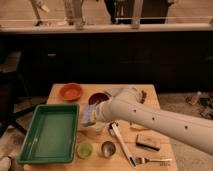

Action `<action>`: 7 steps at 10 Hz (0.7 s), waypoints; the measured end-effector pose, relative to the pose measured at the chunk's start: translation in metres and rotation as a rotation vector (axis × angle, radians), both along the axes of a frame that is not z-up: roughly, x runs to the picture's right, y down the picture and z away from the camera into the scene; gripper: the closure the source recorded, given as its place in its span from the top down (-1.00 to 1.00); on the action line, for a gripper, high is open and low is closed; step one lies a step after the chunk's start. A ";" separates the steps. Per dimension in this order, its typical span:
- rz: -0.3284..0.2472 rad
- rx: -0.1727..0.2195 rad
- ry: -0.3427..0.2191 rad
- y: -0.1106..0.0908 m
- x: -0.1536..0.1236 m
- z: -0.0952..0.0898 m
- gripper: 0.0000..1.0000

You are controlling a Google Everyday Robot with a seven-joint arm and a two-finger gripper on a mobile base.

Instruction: Place sponge in metal cup

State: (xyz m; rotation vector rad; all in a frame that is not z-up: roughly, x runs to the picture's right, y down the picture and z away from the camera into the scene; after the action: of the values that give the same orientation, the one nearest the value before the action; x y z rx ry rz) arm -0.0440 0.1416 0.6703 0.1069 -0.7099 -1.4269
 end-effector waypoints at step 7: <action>0.098 0.008 0.023 0.031 0.036 -0.012 -1.00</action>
State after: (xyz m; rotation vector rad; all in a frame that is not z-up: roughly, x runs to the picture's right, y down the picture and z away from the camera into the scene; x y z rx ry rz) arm -0.0085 0.1721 0.6583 0.1294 -0.6710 -1.3355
